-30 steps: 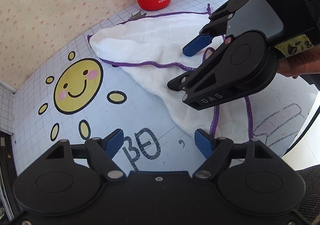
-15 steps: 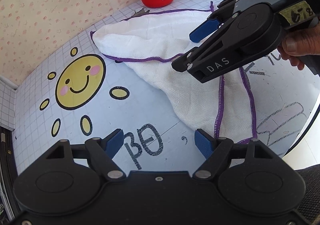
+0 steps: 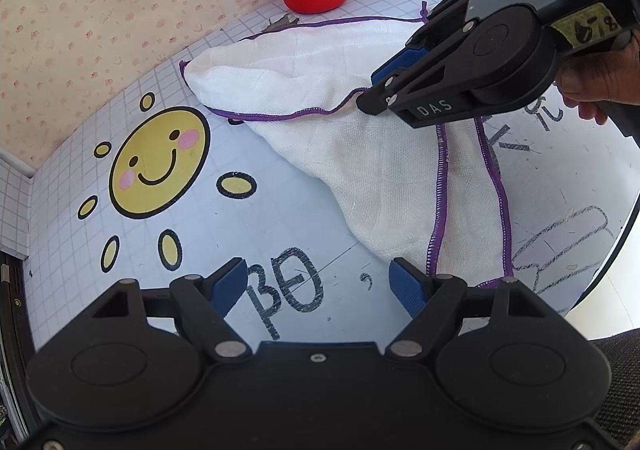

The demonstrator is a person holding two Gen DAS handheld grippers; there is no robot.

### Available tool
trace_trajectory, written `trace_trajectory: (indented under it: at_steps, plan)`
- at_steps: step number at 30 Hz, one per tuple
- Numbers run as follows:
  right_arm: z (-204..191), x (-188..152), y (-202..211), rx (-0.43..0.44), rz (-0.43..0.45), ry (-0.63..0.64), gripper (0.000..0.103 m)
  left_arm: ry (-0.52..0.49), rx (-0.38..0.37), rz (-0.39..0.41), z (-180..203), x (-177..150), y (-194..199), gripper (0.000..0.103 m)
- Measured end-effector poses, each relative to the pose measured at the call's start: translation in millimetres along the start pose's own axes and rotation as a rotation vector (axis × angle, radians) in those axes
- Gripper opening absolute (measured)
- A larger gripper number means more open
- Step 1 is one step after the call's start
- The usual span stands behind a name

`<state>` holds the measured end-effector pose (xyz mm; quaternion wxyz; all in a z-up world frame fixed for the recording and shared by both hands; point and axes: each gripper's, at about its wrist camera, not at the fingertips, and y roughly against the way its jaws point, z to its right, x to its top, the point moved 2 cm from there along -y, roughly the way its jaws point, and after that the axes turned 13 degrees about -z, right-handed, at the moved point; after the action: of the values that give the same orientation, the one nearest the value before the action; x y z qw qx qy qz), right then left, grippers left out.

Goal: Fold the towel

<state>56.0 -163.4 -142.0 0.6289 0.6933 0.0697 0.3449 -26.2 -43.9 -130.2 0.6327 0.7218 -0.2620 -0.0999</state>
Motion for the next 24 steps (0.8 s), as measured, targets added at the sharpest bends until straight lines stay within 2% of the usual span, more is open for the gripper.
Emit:
trace_trajectory:
  at_steps: [3, 12, 24]
  plan:
    - [-0.6, 2.1, 6.4, 0.014, 0.017, -0.005, 0.007, 0.004, 0.001, 0.002, -0.5, 0.3, 0.0, 0.079]
    - [-0.1, 7.4, 14.8, 0.110, 0.017, -0.074, 0.006, 0.000, 0.006, 0.026, -1.5, -1.2, 1.0, 0.079]
    - [-35.8, 27.4, 35.1, 0.163, 0.049, -0.015, 0.006, 0.015, -0.011, 0.052, -10.5, -9.6, 5.0, 0.079]
